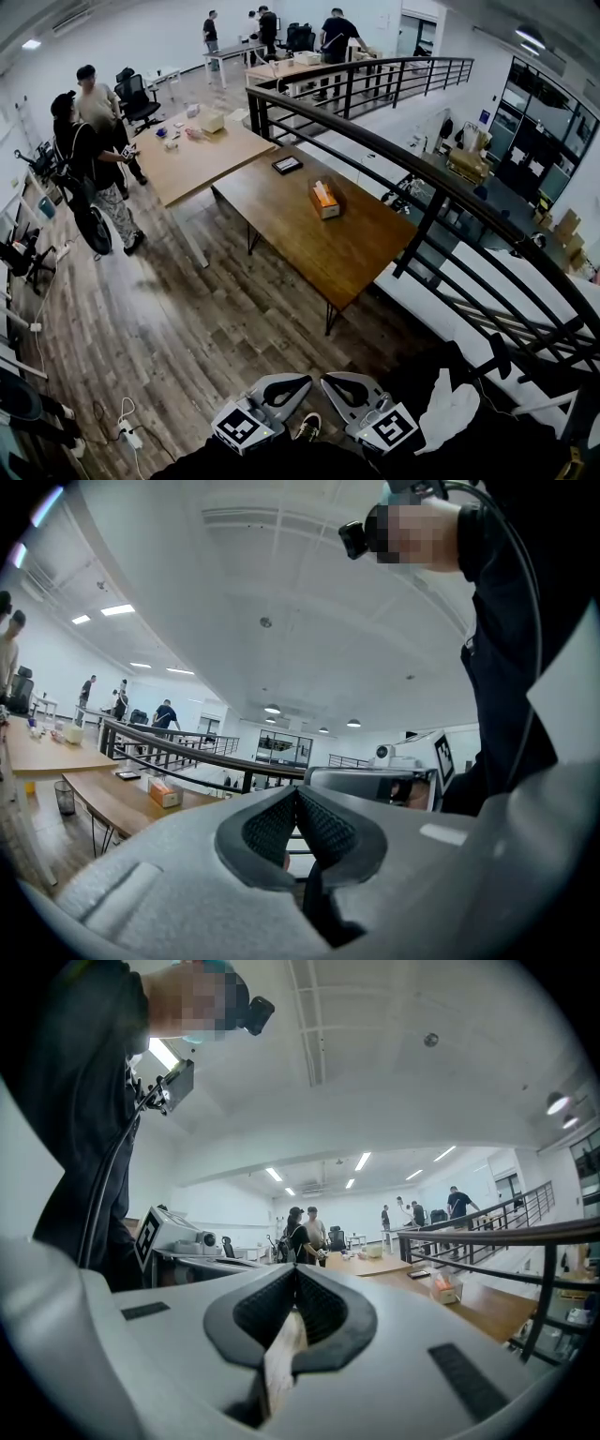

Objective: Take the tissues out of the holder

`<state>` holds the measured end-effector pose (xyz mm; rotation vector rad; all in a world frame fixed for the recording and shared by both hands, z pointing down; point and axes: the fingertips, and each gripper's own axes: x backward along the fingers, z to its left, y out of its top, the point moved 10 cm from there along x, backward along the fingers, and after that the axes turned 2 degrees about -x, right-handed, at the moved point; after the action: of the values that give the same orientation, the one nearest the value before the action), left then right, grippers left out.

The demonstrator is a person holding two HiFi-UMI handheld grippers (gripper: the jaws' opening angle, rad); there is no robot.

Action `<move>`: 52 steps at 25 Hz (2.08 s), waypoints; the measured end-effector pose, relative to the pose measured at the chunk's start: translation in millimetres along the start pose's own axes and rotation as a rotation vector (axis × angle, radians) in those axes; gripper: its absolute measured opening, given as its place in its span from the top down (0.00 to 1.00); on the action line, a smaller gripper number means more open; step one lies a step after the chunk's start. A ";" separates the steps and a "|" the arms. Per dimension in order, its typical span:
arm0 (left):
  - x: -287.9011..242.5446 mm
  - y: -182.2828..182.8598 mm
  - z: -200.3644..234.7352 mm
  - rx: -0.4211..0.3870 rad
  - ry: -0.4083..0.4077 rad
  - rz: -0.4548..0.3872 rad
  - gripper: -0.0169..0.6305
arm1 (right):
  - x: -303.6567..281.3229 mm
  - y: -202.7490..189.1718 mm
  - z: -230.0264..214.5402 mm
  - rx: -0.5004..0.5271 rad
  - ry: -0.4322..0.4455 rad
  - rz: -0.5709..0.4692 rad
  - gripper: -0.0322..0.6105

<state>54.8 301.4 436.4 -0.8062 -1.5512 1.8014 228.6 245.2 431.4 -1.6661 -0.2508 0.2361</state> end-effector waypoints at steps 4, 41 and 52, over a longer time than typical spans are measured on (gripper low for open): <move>-10.8 1.4 6.9 -0.007 0.010 0.002 0.96 | -1.4 -0.7 -14.5 -0.008 0.003 -0.001 0.94; -50.3 39.7 250.4 -0.013 -0.117 -0.019 0.96 | -203.2 22.2 -118.0 0.000 -0.139 0.026 0.94; -37.0 41.7 317.3 0.007 -0.165 -0.013 0.96 | -265.3 23.8 -123.1 0.001 -0.185 0.044 0.94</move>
<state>-172.9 73.4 436.2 -0.6560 -1.6482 1.9034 13.0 46.1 423.1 -1.6517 -0.3533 0.4245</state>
